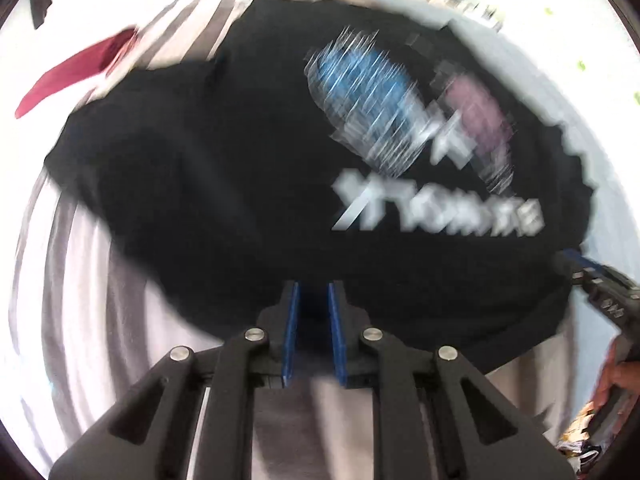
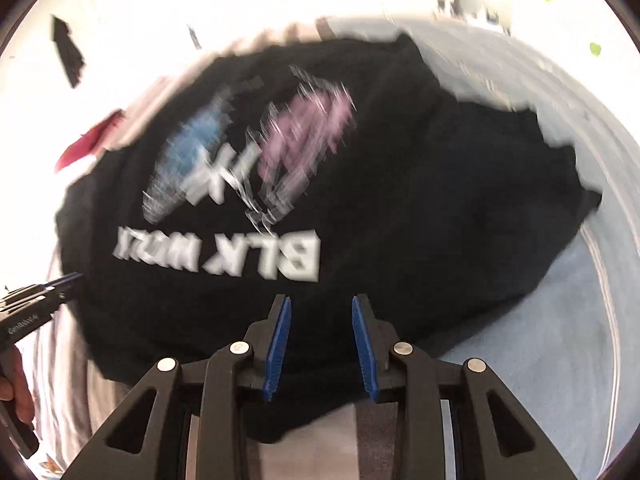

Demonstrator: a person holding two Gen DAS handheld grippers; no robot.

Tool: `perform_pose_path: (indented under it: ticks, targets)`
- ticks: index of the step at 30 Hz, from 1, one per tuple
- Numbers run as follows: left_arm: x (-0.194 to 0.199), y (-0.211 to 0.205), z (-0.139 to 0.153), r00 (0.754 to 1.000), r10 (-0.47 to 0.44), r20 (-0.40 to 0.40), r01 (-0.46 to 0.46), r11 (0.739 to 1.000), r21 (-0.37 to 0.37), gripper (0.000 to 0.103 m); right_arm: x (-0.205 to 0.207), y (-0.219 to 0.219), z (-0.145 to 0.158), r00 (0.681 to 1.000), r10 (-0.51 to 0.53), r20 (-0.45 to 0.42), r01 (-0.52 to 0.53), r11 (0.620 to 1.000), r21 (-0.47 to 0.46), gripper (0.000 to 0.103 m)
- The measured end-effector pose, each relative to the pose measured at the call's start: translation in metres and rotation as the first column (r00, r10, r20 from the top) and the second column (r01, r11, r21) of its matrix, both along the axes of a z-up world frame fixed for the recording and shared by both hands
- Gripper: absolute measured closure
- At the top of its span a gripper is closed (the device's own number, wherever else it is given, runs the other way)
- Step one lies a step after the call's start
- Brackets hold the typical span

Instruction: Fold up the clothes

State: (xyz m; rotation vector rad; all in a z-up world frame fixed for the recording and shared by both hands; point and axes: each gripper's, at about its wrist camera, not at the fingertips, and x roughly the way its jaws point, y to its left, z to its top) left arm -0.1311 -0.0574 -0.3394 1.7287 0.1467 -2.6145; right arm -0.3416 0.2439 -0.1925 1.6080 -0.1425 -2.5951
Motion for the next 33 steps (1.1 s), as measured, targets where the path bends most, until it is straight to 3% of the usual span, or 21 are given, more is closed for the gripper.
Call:
perform_pose_path:
  ticks: [3, 5, 10, 12, 16, 20, 24, 27, 28, 31, 33]
  targets:
    - [-0.005, -0.007, -0.005, 1.0, 0.011, 0.001, -0.011, 0.999, -0.03, 0.09, 0.024, 0.009, -0.015, 0.998, -0.015, 0.057, 0.014, 1.0, 0.018, 0.074]
    - [0.009, -0.006, -0.008, 0.999, 0.015, 0.051, -0.014, 0.999, -0.033, 0.09, 0.043, 0.011, -0.014, 0.998, -0.016, 0.065, 0.015, 1.0, 0.023, 0.074]
    - [0.009, -0.015, 0.023, 1.0, 0.009, -0.023, -0.009, 1.0, 0.0, 0.09, 0.063, 0.015, -0.009, 0.99, -0.026, 0.137, 0.023, 0.999, 0.026, 0.075]
    - [0.007, -0.018, 0.035, 0.999, 0.008, -0.054, -0.007, 1.0, 0.009, 0.09, 0.061, 0.014, 0.006, 0.996, -0.019, 0.09, 0.016, 0.999, 0.034, 0.074]
    - [-0.033, -0.036, 0.046, 0.99, 0.013, -0.138, -0.017, 0.999, -0.027, 0.09, 0.036, 0.006, 0.03, 1.0, 0.003, -0.017, -0.003, 1.0, 0.013, 0.074]
    - [-0.063, -0.069, 0.039, 0.986, 0.076, -0.151, -0.083, 0.996, -0.042, 0.09, -0.001, 0.001, 0.034, 0.996, 0.01, -0.085, -0.013, 0.999, -0.045, 0.074]
    - [-0.081, -0.097, 0.02, 0.987, 0.112, -0.115, -0.127, 0.983, -0.133, 0.09, -0.029, -0.008, 0.02, 0.995, 0.006, -0.1, -0.013, 0.998, -0.062, 0.074]
    - [-0.069, -0.127, -0.001, 0.976, 0.217, -0.02, -0.217, 0.969, -0.12, 0.089, -0.034, -0.014, -0.002, 0.999, 0.01, -0.039, -0.011, 1.0, -0.023, 0.074]
    - [-0.061, -0.133, -0.001, 0.973, 0.232, -0.017, -0.232, 0.967, -0.107, 0.088, -0.033, -0.014, -0.011, 1.0, 0.008, -0.009, -0.008, 1.0, -0.009, 0.074]
    - [-0.046, -0.143, 0.002, 0.972, 0.233, 0.002, -0.229, 0.958, -0.172, 0.088, -0.014, -0.01, -0.017, 1.0, 0.003, -0.007, -0.003, 1.0, 0.006, 0.074]
    - [-0.043, -0.157, 0.012, 0.962, 0.273, -0.023, -0.273, 0.949, -0.159, 0.088, -0.005, -0.007, -0.015, 1.0, 0.006, 0.004, -0.006, 1.0, 0.018, 0.074]
